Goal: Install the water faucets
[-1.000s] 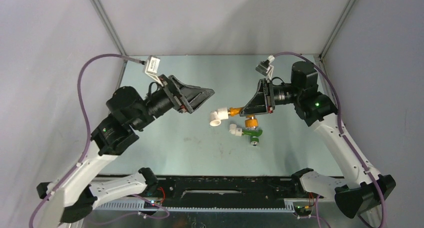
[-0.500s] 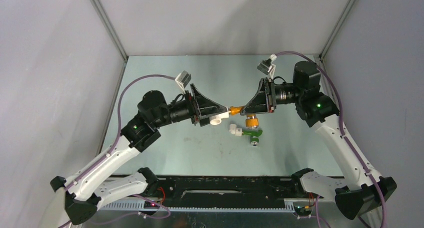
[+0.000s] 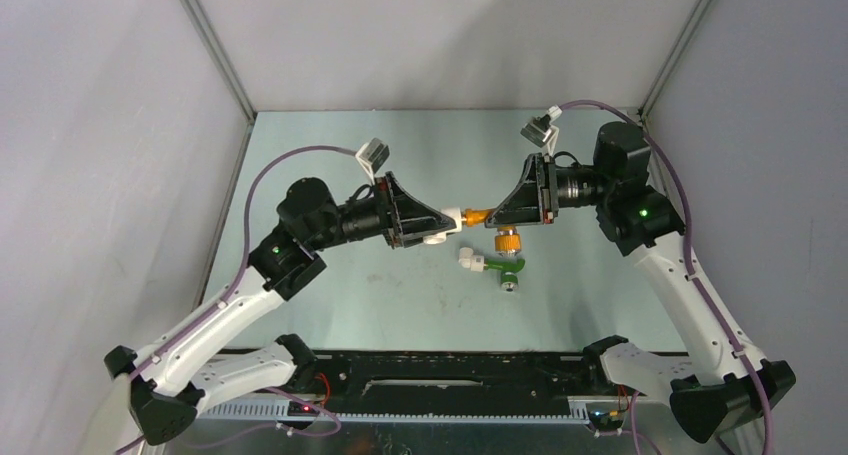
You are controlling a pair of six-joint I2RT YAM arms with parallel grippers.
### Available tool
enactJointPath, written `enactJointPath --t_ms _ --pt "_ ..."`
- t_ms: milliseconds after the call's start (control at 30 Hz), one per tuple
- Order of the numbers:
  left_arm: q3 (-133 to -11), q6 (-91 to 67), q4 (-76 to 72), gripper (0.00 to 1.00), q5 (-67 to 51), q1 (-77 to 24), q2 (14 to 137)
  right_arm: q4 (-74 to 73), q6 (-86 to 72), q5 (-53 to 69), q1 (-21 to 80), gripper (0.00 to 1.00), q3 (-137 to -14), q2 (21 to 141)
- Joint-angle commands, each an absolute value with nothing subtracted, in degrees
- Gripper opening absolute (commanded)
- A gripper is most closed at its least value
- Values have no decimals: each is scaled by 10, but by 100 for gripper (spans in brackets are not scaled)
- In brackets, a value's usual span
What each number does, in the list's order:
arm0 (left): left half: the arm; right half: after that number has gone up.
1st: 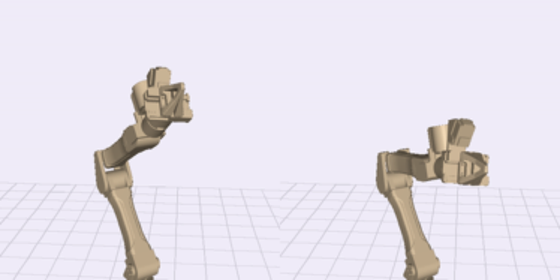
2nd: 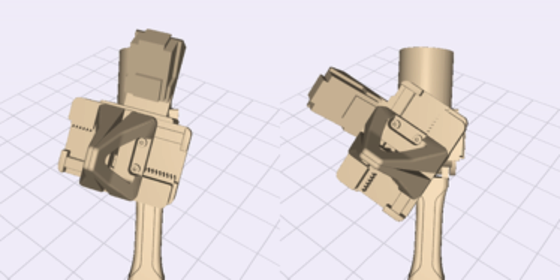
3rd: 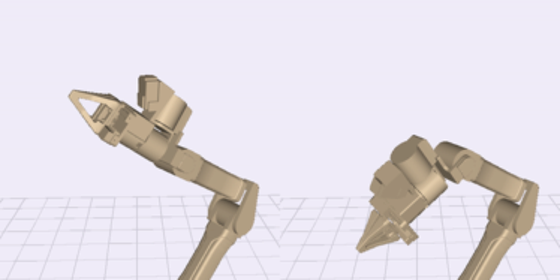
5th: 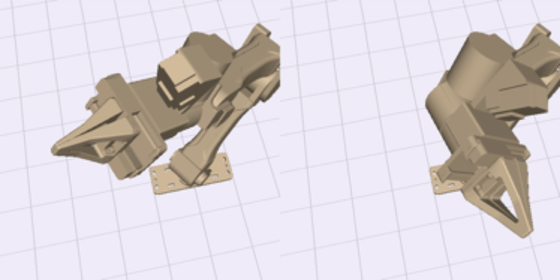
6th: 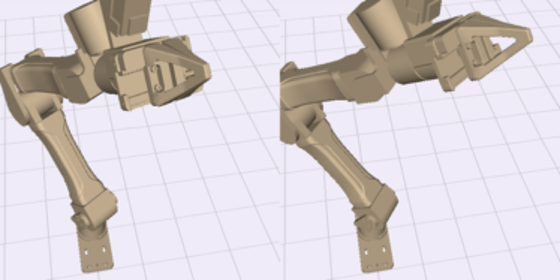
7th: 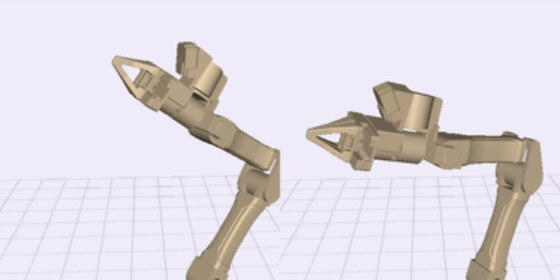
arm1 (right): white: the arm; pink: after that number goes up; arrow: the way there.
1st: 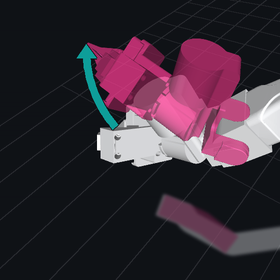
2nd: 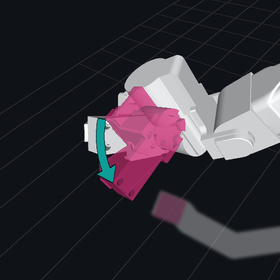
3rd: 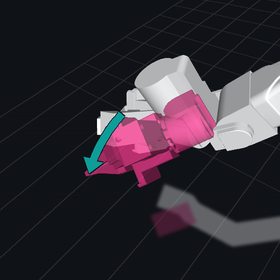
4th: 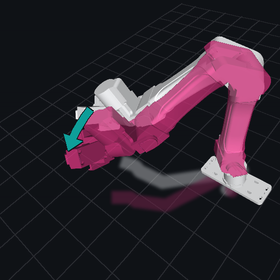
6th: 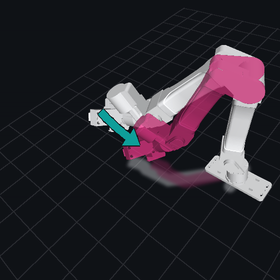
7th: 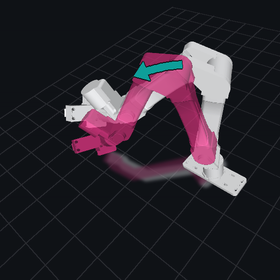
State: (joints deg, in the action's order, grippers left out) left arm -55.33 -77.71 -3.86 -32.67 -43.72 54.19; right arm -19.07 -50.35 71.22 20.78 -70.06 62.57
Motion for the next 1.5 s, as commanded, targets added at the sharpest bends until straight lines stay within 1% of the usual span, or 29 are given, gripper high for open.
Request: enactJointPath --t_ms 0,100,200,467,700,833,1033,1233,1467 --pt "-621 -657 72 0 -317 -447 548 -169 -514 726 207 0 -709 616" --pt "-664 -566 151 0 -277 -452 550 -168 -519 729 208 0 -709 616" --pt "-683 -486 186 0 -248 -455 544 -172 -521 728 212 0 -709 615" --pt "-691 -267 186 0 -186 -482 505 -151 -546 717 235 0 -708 611" --pt "-691 -45 186 0 -189 -521 493 -144 -554 711 251 0 -709 600" --pt "-692 68 195 0 -159 -552 491 -146 -555 715 254 0 -708 594" --pt "-709 196 203 0 -82 -597 496 -155 -550 722 255 0 -708 587" --pt "-714 359 207 0 -10 -657 499 -153 -553 726 255 0 -708 584" --pt "-712 541 185 0 128 -749 513 -148 -561 729 255 0 -708 583"
